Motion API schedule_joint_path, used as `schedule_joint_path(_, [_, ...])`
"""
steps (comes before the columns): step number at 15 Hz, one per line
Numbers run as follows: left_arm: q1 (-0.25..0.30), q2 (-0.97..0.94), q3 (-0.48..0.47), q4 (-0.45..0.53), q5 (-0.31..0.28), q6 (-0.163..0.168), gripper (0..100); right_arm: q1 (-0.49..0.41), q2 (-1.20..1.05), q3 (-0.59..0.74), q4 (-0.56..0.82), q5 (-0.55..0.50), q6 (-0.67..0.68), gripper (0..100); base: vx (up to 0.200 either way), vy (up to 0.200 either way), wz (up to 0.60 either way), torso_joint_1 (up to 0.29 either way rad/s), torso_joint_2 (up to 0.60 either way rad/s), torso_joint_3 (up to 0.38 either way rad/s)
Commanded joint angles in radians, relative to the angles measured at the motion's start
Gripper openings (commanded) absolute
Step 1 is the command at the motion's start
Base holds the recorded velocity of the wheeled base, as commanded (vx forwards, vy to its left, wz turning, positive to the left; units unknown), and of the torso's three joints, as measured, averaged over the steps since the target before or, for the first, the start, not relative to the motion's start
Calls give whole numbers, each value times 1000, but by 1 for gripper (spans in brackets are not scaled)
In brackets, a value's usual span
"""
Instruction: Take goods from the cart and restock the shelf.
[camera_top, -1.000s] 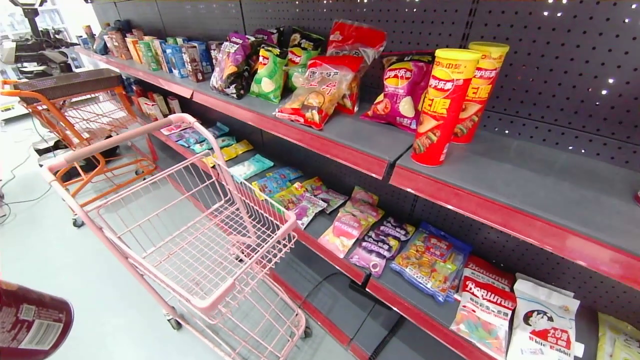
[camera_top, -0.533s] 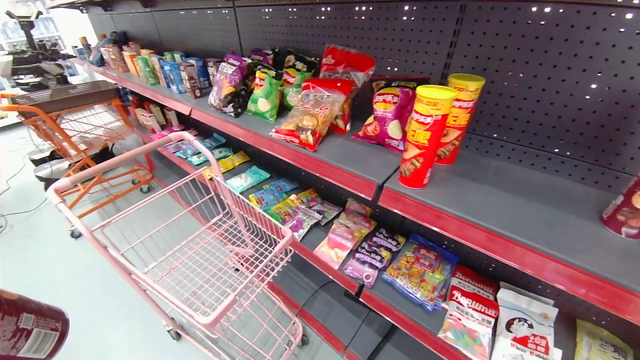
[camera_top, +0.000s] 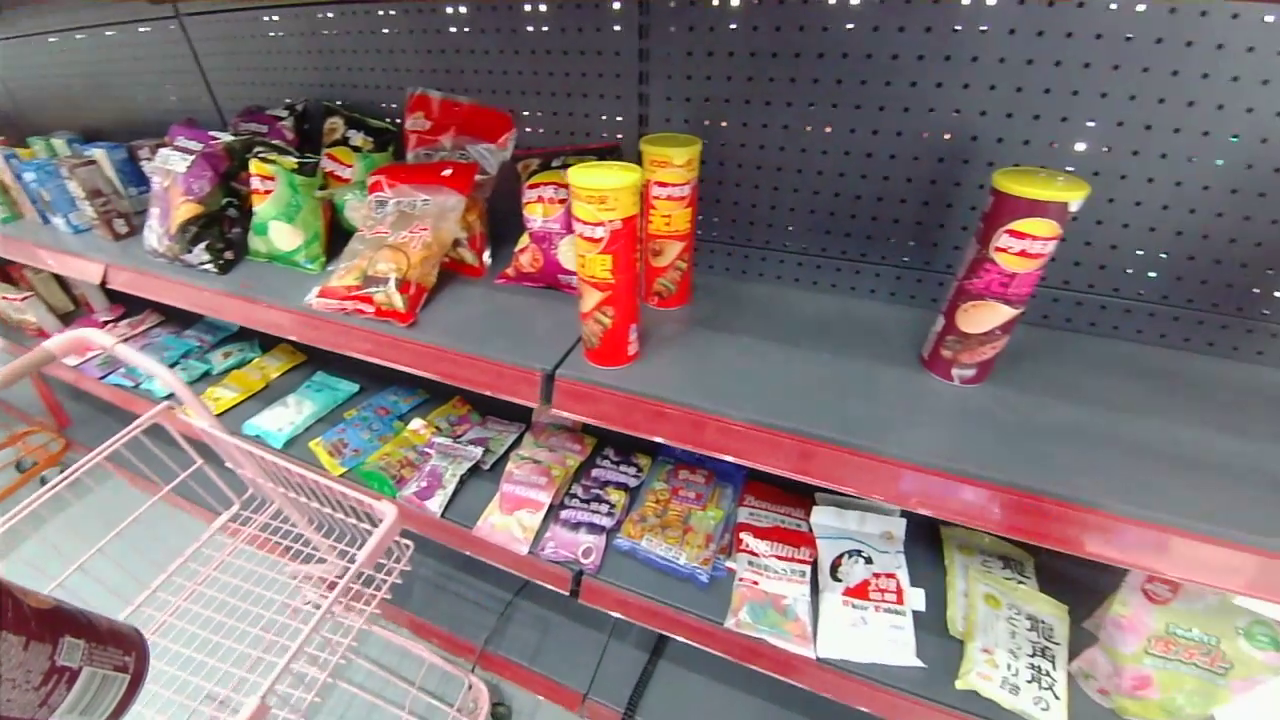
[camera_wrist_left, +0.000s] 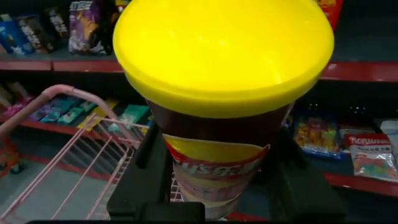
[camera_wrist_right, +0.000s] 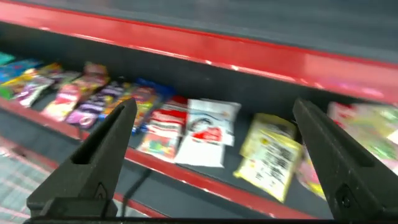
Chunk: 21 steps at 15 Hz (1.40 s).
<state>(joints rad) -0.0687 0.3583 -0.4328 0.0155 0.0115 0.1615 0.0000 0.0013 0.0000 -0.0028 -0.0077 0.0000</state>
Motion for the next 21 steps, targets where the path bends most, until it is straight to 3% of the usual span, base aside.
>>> schedule_joint_path(1, [0,-4,6,0,1,1,0,0,0,0,0,0,0,100,0,0,-600,2,2,2])
schedule_joint_path(6, [0,-5,-9,-2,4,21,0,0,0,0,0,0,0,100,0,0,-360,0,0,1])
schedule_joint_path(8, [0,-9,-7,0,7,78,0,0,0,0,0,0,-2,100,0,0,0,0,0,0])
schedule_joint_path(10, [1,-5,-6,0,8,104,0,0,0,0,0,2,-2,100,0,0,0,0,0,0])
schedule_joint_path(15, [1,-7,-3,0,8,107,0,0,0,0,0,2,-3,100,160,0,0,-4,-3,3])
schedule_joint_path(18, [-5,-48,11,1,-10,121,0,0,0,0,0,2,-3,100,0,0,0,0,0,0])
schedule_joint_path(21, [-6,-147,12,78,-93,119,0,5,8,-2,0,3,-6,100,0,0,0,0,0,0])
